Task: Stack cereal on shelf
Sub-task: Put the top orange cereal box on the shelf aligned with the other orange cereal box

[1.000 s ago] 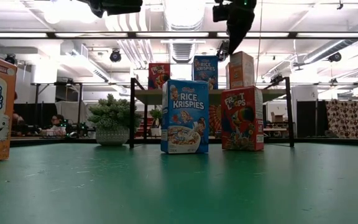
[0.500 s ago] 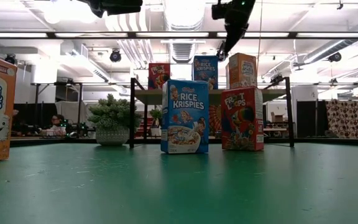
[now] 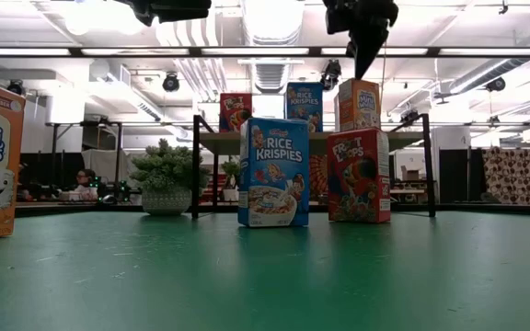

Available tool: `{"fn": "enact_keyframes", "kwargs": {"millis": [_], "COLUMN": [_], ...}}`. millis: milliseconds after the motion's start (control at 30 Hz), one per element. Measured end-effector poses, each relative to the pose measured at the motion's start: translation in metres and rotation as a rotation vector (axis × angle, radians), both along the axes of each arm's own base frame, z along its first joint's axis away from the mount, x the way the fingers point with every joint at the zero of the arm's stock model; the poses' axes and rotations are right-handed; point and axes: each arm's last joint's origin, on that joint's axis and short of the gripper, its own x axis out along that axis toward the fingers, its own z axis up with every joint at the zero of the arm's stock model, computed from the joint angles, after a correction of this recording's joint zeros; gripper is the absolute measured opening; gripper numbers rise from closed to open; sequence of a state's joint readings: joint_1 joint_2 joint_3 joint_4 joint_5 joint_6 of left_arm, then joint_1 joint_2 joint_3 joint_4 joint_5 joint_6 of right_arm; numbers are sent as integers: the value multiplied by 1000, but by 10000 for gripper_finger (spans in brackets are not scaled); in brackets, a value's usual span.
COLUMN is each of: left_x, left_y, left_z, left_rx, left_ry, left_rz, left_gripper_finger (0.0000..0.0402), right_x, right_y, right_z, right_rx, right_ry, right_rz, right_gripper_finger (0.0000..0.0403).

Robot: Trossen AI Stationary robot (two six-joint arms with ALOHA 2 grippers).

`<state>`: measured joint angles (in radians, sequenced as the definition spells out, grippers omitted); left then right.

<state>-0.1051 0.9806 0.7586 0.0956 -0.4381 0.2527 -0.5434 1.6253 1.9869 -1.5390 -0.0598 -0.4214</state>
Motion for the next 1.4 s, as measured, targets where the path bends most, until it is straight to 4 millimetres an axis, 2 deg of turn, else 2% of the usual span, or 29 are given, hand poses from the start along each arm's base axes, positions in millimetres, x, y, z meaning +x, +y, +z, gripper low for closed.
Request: {"fn": "enact_keyframes", "kwargs": {"millis": [167, 333, 600, 1067, 1267, 1400], "left_x": [0, 0, 0, 0, 0, 0], "left_y": [0, 0, 0, 0, 0, 0], "left_z": [0, 0, 0, 0, 0, 0], "left_rx": [0, 0, 0, 0, 0, 0], "left_ry": [0, 0, 0, 1, 2, 2], "left_rz": [0, 0, 0, 0, 0, 0], "left_gripper_finger": [221, 221, 221, 221, 221, 221], "right_x": [2, 7, 7, 6, 7, 6], "right_y": [-7, -10, -13, -9, 2, 5], "right_z": [-9, -10, -10, -11, 2, 17], "right_rx": [-61, -104, -183, -153, -107, -150], "right_ry": [54, 17, 51, 71, -25, -134], "right_rz": [-10, -14, -46, -94, -47, -40], "right_gripper_finger": [9, 9, 9, 9, 9, 9]}}
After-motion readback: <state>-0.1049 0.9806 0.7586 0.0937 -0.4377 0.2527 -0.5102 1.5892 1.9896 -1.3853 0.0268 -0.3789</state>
